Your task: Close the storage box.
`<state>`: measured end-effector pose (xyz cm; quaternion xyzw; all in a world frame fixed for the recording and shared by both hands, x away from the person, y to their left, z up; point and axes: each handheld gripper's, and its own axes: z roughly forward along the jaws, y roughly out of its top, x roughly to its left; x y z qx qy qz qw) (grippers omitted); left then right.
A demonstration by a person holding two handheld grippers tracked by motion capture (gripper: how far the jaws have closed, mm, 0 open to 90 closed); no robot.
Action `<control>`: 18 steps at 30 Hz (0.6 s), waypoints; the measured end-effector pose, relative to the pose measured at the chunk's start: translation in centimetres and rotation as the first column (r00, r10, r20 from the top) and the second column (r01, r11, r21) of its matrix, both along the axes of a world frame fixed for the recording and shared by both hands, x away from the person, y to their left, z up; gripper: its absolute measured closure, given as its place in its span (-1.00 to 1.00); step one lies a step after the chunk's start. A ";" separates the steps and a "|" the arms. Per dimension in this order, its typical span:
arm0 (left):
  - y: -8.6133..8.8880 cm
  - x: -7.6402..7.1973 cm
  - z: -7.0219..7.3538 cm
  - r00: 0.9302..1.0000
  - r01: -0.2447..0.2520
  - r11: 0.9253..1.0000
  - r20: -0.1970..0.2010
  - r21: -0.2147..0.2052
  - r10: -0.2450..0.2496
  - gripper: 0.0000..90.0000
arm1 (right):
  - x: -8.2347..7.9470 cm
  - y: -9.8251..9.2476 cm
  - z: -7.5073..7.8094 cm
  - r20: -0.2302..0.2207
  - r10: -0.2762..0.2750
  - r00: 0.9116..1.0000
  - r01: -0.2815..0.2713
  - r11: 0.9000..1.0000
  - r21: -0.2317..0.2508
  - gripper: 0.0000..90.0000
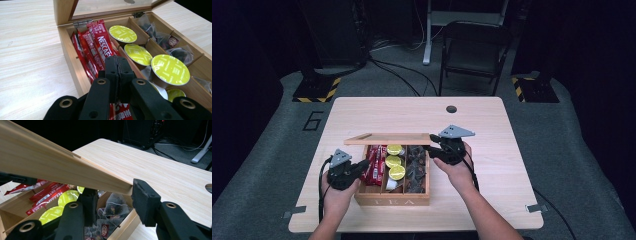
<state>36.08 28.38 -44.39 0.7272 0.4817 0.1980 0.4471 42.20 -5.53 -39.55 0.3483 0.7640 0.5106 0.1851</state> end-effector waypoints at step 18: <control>3.8 -0.6 0.4 0.997 -0.078 0.997 0.008 -0.021 0.078 0.97 | 0.3 0.0 0.2 0.001 -0.002 1.000 0.002 1.000 0.010 0.25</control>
